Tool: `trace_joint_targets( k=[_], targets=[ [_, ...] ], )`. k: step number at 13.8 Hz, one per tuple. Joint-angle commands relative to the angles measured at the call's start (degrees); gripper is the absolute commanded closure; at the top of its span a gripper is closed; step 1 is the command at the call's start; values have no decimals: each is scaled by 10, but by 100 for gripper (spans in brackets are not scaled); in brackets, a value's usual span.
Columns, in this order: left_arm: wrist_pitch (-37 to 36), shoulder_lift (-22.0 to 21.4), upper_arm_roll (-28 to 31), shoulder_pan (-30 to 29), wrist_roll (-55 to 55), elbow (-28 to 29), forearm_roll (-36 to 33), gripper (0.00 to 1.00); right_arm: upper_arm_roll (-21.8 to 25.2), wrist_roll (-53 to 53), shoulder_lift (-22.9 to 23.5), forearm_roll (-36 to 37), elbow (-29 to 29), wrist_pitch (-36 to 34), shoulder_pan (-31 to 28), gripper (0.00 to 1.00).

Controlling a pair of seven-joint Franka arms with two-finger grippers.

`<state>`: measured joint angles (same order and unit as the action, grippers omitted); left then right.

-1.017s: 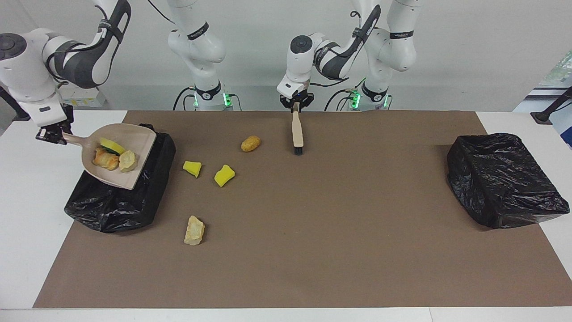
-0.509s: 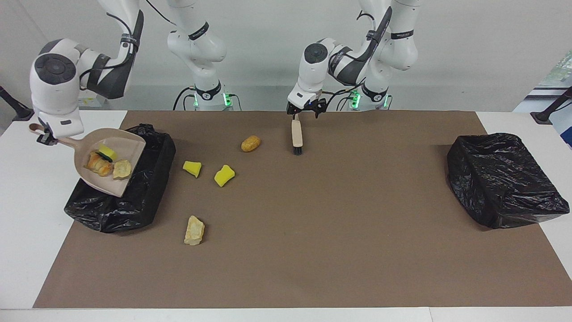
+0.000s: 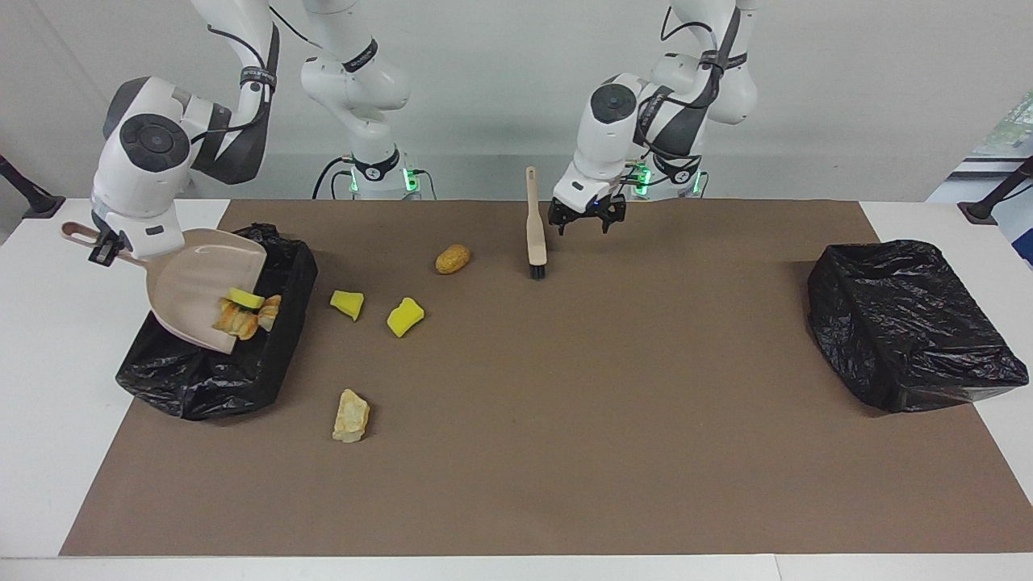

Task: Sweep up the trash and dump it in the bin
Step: 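Tilt the dustpan over the black bag with the right gripper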

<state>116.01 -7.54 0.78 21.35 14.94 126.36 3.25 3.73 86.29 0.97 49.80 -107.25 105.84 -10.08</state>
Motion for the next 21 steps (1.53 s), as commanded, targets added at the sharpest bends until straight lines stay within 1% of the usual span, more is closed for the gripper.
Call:
trace_joint_targets(
  k=[1, 3, 5, 7, 9, 11, 13, 14, 16, 19, 21],
  targets=[
    [-45, 2, -10, -88, -112, -61, -9, 0, -5, 27, -32, 6, 5, -18, -2, 100],
    [-76, 5, -10, -137, -173, -116, -9, 0, -9, 34, -47, -12, 5, -27, -2, 100],
    [-126, 6, -10, -173, -222, -179, -38, 0, -13, 32, -68, -82, 6, -27, -2, 100],
    [-163, 6, -10, -200, -255, -227, -39, 0, -21, 16, -68, -130, 14, -40, 1, 100],
    [-206, 16, -10, -210, -260, -290, -39, 0, -27, -36, -68, -181, 13, -44, 11, 100],
    [-252, 48, -10, -211, -260, -355, -33, 0, -34, -89, -68, -218, 11, -53, 45, 100],
    [-284, 78, -9, -210, -260, -399, -32, 0, -34, -200, -68, -263, 11, -83, 89, 100],
    [-290, 88, -9, -210, -260, -414, -30, 0, -35, -269, -64, -284, 9, -92, 115, 100],
    [-295, 92, -7, -211, -259, -418, -18, 0, -34, -405, -52, -331, 8, -105, 159, 100],
    [-299, 82, -9, -209, -258, -412, -15, 0, -34, -580, -24, -398, 8, -107, 210, 100],
    [-304, 73, -10, -210, -254, -400, -16, 0, -34, -704, -7, -426, 10, -100, 251, 100]
  ],
)
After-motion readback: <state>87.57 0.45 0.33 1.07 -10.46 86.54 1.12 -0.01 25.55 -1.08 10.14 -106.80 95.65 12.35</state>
